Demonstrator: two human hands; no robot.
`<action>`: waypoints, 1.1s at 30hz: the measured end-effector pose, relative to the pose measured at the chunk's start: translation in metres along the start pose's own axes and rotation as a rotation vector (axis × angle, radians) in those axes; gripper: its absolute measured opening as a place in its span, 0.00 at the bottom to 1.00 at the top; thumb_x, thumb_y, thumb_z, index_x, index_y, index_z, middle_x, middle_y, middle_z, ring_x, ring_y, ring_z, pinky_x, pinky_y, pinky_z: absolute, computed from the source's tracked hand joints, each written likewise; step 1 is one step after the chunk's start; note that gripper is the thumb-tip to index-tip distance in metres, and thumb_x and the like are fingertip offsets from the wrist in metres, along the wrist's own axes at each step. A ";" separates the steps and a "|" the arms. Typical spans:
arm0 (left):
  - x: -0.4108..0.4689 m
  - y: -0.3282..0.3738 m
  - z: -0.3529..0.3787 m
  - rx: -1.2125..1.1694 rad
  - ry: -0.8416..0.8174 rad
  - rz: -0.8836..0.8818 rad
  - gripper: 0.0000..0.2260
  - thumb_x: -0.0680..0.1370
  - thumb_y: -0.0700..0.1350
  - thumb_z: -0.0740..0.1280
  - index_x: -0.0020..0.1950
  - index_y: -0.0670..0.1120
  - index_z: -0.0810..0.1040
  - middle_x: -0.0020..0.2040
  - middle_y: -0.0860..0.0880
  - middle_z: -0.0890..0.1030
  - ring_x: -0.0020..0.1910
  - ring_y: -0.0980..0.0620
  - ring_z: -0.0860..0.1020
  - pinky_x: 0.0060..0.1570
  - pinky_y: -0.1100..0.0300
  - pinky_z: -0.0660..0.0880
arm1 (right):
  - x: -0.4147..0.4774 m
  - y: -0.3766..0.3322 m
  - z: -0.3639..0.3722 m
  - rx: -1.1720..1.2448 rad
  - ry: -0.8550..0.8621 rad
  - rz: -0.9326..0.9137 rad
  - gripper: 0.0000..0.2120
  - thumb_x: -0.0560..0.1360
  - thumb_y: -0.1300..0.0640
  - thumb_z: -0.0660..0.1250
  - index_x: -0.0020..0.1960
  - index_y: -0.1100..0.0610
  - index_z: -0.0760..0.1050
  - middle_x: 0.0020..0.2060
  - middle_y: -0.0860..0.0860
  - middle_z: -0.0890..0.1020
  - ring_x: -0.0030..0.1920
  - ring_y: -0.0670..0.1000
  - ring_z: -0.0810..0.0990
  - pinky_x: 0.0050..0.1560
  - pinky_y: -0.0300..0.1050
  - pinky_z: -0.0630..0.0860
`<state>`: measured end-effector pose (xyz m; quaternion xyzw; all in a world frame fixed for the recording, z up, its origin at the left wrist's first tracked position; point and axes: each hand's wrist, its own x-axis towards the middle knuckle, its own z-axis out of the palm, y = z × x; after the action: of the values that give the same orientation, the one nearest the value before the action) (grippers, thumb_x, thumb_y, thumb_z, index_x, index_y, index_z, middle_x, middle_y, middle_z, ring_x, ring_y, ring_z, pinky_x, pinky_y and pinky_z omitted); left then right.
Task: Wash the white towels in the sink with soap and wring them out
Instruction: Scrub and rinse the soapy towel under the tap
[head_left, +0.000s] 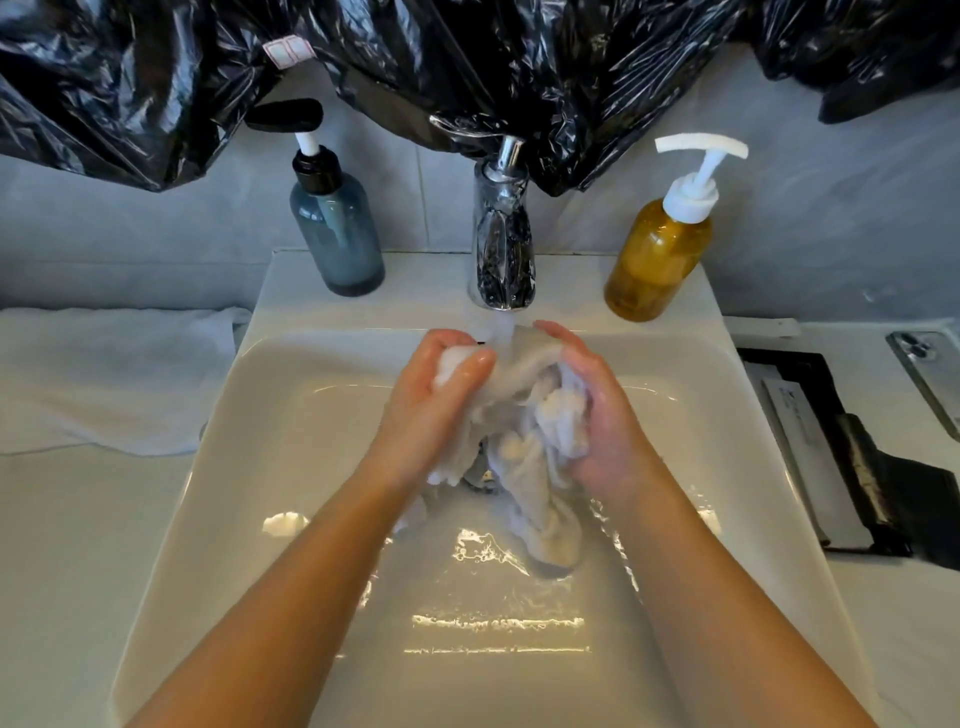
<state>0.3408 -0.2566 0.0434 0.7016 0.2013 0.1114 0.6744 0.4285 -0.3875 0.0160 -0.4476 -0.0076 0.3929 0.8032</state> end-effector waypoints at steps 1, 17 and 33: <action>0.000 -0.002 0.013 0.088 0.099 0.014 0.12 0.75 0.59 0.67 0.50 0.52 0.76 0.41 0.55 0.80 0.38 0.59 0.78 0.39 0.64 0.73 | 0.003 0.004 0.010 -0.026 0.100 0.028 0.22 0.73 0.42 0.70 0.61 0.54 0.79 0.53 0.57 0.82 0.52 0.54 0.83 0.52 0.51 0.78; 0.007 0.076 -0.024 0.086 0.225 -0.027 0.19 0.78 0.49 0.69 0.31 0.48 0.67 0.25 0.55 0.68 0.25 0.57 0.68 0.28 0.66 0.67 | -0.027 -0.014 0.025 -1.496 -0.120 -0.009 0.31 0.69 0.44 0.76 0.64 0.48 0.63 0.50 0.49 0.79 0.50 0.55 0.78 0.54 0.54 0.76; -0.030 0.149 -0.042 0.138 0.076 -0.205 0.11 0.78 0.50 0.69 0.42 0.45 0.73 0.36 0.44 0.75 0.36 0.49 0.75 0.36 0.60 0.72 | -0.064 -0.038 -0.009 -1.077 0.319 -0.375 0.08 0.74 0.63 0.70 0.49 0.51 0.78 0.40 0.48 0.80 0.43 0.49 0.78 0.48 0.44 0.74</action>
<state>0.3162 -0.2334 0.1974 0.7173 0.3046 0.0542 0.6244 0.4113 -0.4455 0.0601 -0.8368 -0.1643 0.1128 0.5099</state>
